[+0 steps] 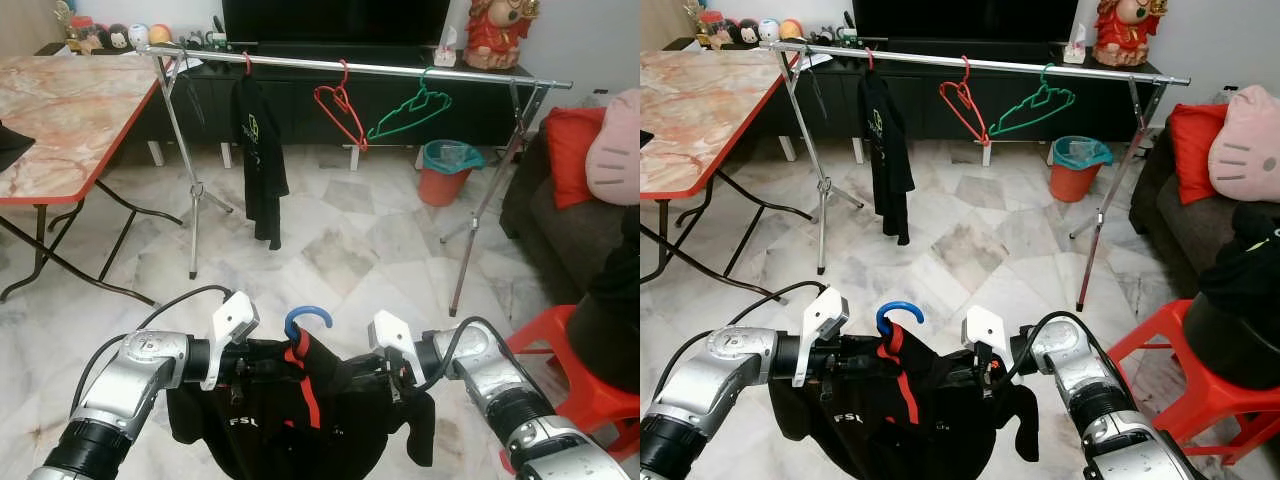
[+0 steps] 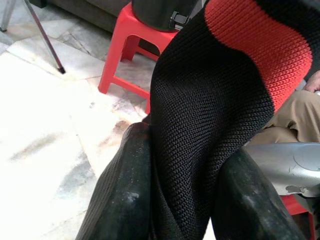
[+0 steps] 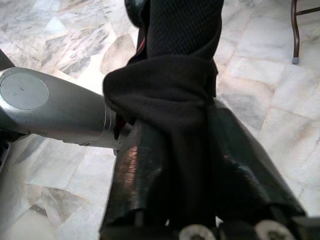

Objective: Hang hanger

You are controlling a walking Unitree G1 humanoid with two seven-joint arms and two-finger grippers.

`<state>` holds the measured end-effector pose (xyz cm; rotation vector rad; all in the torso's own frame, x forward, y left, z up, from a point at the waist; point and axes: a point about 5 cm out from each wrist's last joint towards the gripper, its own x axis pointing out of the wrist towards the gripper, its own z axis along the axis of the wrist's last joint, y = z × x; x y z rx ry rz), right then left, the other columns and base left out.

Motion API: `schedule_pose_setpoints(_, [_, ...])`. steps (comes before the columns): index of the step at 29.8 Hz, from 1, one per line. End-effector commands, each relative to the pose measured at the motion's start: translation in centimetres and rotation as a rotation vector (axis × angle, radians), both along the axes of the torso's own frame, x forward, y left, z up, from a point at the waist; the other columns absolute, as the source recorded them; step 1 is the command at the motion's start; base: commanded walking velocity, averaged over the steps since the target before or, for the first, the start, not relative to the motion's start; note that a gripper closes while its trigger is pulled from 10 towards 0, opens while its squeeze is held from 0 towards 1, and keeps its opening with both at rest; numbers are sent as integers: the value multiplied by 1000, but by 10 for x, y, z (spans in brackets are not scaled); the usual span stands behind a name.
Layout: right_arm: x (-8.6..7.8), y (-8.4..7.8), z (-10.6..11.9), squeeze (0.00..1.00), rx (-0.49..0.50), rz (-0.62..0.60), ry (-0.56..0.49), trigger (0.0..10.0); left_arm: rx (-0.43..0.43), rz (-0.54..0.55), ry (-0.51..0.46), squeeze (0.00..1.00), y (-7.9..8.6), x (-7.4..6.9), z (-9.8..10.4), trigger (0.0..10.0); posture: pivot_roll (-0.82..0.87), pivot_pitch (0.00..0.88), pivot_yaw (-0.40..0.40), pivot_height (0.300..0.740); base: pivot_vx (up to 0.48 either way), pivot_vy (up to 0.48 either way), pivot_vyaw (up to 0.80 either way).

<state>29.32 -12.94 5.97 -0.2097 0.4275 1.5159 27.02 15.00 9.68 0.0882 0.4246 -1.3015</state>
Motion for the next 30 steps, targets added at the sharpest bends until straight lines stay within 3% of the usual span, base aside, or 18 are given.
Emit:
schedule_pose_setpoints(1, [12,1,15,1000,33,-34,-64,10000,-12,-83,42,0,-12,-8,-7,0,31,0,-62,740,0,0,0])
schedule_pose_setpoints(13, [9,-6,13,1000,1,-4,-39,10000,-9,-82,39,0,-12,-9,-8,0,31,0,-63,740,0,0,0])
schedule_pose_setpoints(17, [6,-17,4,1000,-153,26,-73,10000,-3,-80,35,0,-12,-8,-8,0,31,0,-63,740,0,0,0])
schedule_pose_setpoints(22, [8,-24,1,1000,-251,19,-126,10000,1,-77,33,0,-12,-8,-9,0,27,0,-62,740,0,0,0])
schedule_pose_setpoints(24, [10,-24,2,0,-264,7,-152,10000,6,-75,33,0,-12,-8,-11,0,24,0,-62,740,0,0,0])
schedule_pose_setpoints(30, [13,-23,5,0,-272,8,-176,10000,18,-71,31,0,-13,-9,-12,0,25,0,-63,740,0,0,0])
